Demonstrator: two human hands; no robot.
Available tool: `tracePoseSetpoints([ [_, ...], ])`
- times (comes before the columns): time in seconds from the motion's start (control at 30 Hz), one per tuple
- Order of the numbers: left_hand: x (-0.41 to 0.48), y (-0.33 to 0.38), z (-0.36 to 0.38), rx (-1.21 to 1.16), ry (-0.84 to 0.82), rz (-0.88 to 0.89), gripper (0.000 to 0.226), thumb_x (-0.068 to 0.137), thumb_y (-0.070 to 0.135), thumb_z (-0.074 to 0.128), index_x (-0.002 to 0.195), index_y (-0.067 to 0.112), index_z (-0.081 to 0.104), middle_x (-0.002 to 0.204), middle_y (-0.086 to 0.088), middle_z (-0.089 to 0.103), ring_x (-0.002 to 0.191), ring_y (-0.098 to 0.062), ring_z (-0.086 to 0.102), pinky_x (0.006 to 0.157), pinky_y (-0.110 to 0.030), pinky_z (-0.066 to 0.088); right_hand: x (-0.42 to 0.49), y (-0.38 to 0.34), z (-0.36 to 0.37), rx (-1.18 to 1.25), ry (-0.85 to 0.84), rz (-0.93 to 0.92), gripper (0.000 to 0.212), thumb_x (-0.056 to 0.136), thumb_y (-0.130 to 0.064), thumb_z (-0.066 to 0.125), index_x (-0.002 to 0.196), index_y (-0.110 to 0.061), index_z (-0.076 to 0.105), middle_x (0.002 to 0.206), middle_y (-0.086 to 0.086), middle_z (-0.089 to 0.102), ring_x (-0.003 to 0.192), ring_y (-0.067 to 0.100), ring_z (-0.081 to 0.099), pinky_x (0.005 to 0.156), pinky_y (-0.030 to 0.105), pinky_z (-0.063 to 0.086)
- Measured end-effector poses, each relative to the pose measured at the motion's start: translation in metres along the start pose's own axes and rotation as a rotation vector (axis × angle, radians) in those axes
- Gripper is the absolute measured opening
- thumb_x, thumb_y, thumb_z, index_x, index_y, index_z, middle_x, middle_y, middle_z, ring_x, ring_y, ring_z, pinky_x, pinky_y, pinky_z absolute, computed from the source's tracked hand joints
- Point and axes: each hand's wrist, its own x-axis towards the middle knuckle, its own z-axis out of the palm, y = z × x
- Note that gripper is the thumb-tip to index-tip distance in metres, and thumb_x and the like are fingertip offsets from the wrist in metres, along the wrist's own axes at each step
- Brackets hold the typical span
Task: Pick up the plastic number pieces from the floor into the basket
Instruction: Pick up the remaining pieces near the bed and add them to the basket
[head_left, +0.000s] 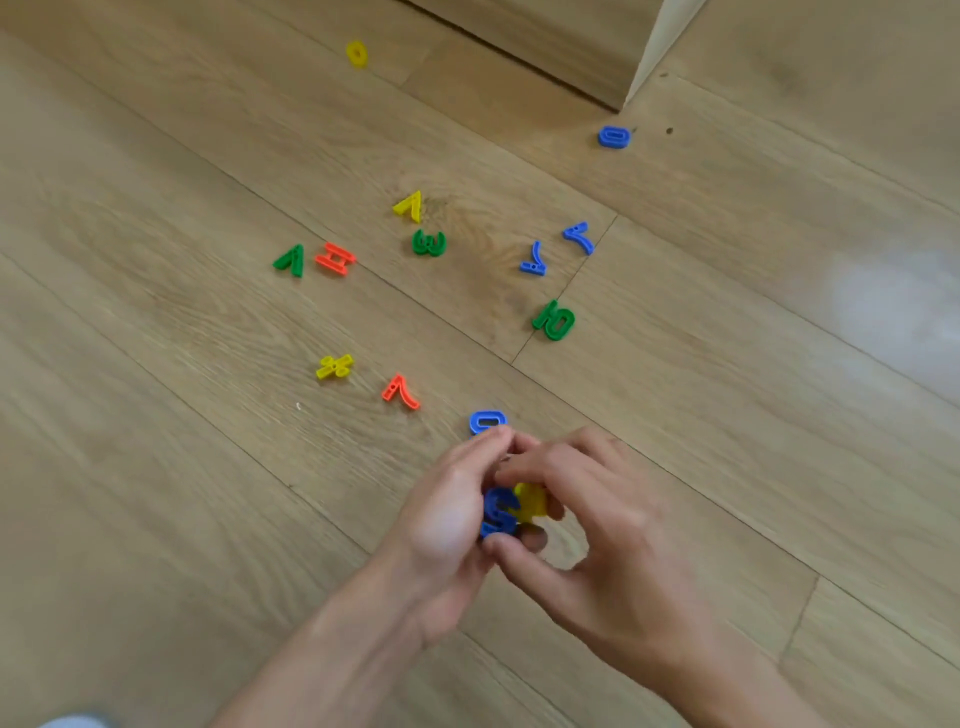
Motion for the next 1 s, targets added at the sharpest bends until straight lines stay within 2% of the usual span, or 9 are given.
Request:
tracePoseSetpoints([
  [0.1, 0.009, 0.004, -0.010, 0.073, 0.169, 0.132, 0.028, 0.100, 0.027, 0.044, 0.076, 0.014, 0.050, 0.054, 0.002, 0.042, 0.044, -0.009, 0.037, 0.035, -0.018, 0.025, 0.000, 0.014, -0.011, 0.062, 0.049, 0.060, 0.036, 0.080, -0.038, 0.078, 0.109, -0.020, 0.064, 0.105, -0.014, 0.061, 0.100, 0.007, 0.059, 0.085, 0.022, 0.045],
  [0.17, 0.014, 0.003, -0.026, 0.555, 0.319, 0.405, 0.035, 0.098, 0.036, 0.050, 0.072, 0.012, 0.047, 0.052, 0.002, 0.041, 0.044, -0.014, 0.036, 0.040, -0.027, 0.030, 0.000, 0.033, -0.023, -0.043, 0.108, 0.195, 0.031, 0.083, -0.037, 0.075, 0.108, -0.022, 0.064, 0.105, -0.014, 0.057, 0.099, 0.002, 0.057, 0.082, 0.011, 0.040],
  [0.27, 0.018, -0.001, -0.049, 1.395, 0.447, 0.609, 0.036, 0.085, 0.054, 0.059, 0.080, 0.019, 0.053, 0.057, 0.005, 0.047, 0.056, -0.023, 0.051, 0.052, -0.037, 0.039, -0.003, 0.059, -0.026, -0.317, -0.012, 0.338, 0.025, 0.087, -0.039, 0.067, 0.107, -0.025, 0.063, 0.103, -0.012, 0.053, 0.093, 0.011, 0.059, 0.077, 0.028, 0.047],
  [0.43, 0.022, -0.015, -0.045, 1.690, 0.521, 0.522, 0.037, 0.082, 0.055, 0.059, 0.104, 0.028, 0.048, 0.096, 0.005, 0.062, 0.080, -0.028, 0.067, 0.057, -0.036, 0.047, -0.004, 0.070, -0.015, -0.384, -0.051, 0.294, 0.011, 0.087, -0.026, 0.068, 0.097, -0.023, 0.063, 0.092, -0.008, 0.055, 0.083, 0.017, 0.059, 0.068, 0.039, 0.052],
  [0.57, 0.021, -0.013, -0.051, 1.559, 0.504, 0.652, 0.026, 0.087, 0.047, 0.057, 0.098, 0.024, 0.053, 0.094, 0.006, 0.060, 0.078, -0.026, 0.065, 0.060, -0.038, 0.049, -0.002, 0.075, -0.016, -0.430, -0.070, 0.257, 0.009, 0.087, -0.026, 0.069, 0.093, -0.023, 0.063, 0.086, -0.008, 0.058, 0.080, 0.018, 0.056, 0.065, 0.034, 0.046],
  [0.63, 0.018, -0.006, -0.053, 1.376, 0.479, 0.639, 0.022, 0.084, 0.043, 0.063, 0.086, 0.023, 0.056, 0.083, 0.009, 0.059, 0.070, -0.009, 0.059, 0.063, -0.028, 0.047, -0.001, 0.076, -0.018, -0.477, -0.095, 0.209, 0.009, 0.087, -0.026, 0.070, 0.092, -0.021, 0.064, 0.084, -0.007, 0.059, 0.079, 0.019, 0.053, 0.065, 0.033, 0.043],
  [0.7, 0.016, -0.001, -0.053, 1.069, 0.462, 0.550, 0.018, 0.076, 0.037, 0.067, 0.078, 0.021, 0.058, 0.075, 0.008, 0.063, 0.060, -0.001, 0.052, 0.057, -0.017, 0.038, 0.000, 0.079, -0.020, -0.448, -0.106, 0.167, 0.012, 0.086, -0.023, 0.074, 0.094, -0.019, 0.066, 0.082, -0.008, 0.058, 0.077, 0.018, 0.053, 0.068, 0.033, 0.043],
  [0.83, 0.013, 0.000, -0.047, 0.235, 0.210, 0.231, 0.009, 0.082, 0.007, 0.047, 0.085, 0.013, 0.053, 0.072, -0.012, 0.063, 0.038, -0.009, 0.025, 0.041, -0.019, 0.019, 0.005, 0.079, -0.022, -0.319, -0.170, 0.189, 0.020, 0.081, -0.016, 0.079, 0.098, -0.021, 0.070, 0.079, -0.013, 0.056, 0.073, 0.009, 0.055, 0.066, 0.017, 0.041],
  [1.0, 0.017, -0.009, -0.036, -0.032, 0.040, 0.047, 0.026, 0.092, 0.027, 0.040, 0.090, 0.011, 0.061, 0.072, -0.006, 0.053, 0.039, -0.008, 0.029, 0.037, -0.017, 0.019, 0.021, 0.053, -0.021, 0.362, -0.086, 0.331, 0.017, 0.077, -0.018, 0.085, 0.085, -0.028, 0.075, 0.074, -0.004, 0.064, 0.068, 0.014, 0.058, 0.067, 0.026, 0.049],
])
